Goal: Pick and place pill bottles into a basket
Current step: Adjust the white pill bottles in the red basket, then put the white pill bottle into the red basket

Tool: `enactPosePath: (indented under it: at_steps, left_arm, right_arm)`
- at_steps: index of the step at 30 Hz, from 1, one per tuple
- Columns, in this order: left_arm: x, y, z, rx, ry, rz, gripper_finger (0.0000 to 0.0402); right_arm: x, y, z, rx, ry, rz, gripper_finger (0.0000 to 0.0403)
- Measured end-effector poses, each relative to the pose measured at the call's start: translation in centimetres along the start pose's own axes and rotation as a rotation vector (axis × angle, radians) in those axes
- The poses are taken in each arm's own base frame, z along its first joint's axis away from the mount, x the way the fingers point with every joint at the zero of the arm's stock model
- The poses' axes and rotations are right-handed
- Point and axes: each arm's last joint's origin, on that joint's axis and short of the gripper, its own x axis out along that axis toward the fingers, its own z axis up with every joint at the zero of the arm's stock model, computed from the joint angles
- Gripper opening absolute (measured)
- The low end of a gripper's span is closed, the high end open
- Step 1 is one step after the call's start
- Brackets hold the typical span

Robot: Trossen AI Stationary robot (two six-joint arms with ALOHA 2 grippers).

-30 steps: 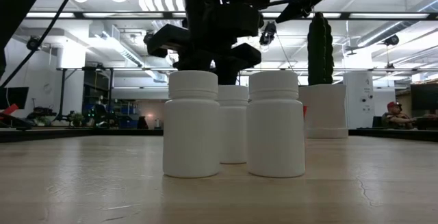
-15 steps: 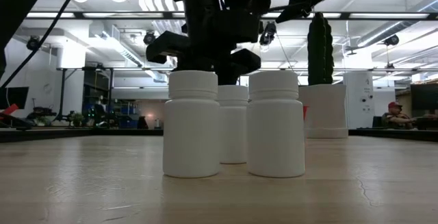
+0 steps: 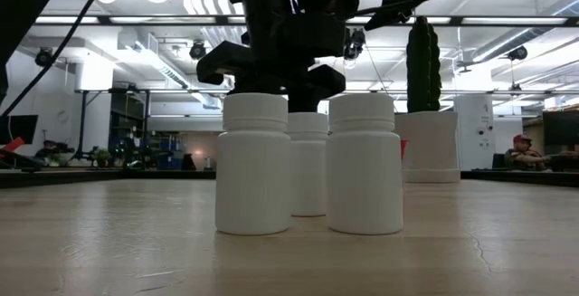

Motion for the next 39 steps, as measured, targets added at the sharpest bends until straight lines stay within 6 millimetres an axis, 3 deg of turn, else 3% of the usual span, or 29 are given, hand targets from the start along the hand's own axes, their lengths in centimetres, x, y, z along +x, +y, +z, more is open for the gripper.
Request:
enactPosePath:
  at_steps: [14,27,32,39]
  left_arm:
    - [0.0,0.0,0.0,-0.027,0.002,-0.001,0.0203]
    - [-2.2,0.4,1.0,-0.024,-0.016,0.016,0.0204]
    - [-3.9,0.6,1.4,-0.021,-0.005,0.049,0.0205]
    - [-8.5,0.2,1.2,-0.046,-0.064,0.120,0.0204]
  right_arm:
    - [0.0,0.0,0.0,-0.006,0.000,0.000,0.0008]
    - [0.0,0.0,0.0,-0.007,0.000,0.000,0.0008]
    - [0.0,0.0,0.0,-0.006,0.001,-0.002,0.0008]
    - [0.0,0.0,-0.2,-0.004,0.017,0.004,0.0008]
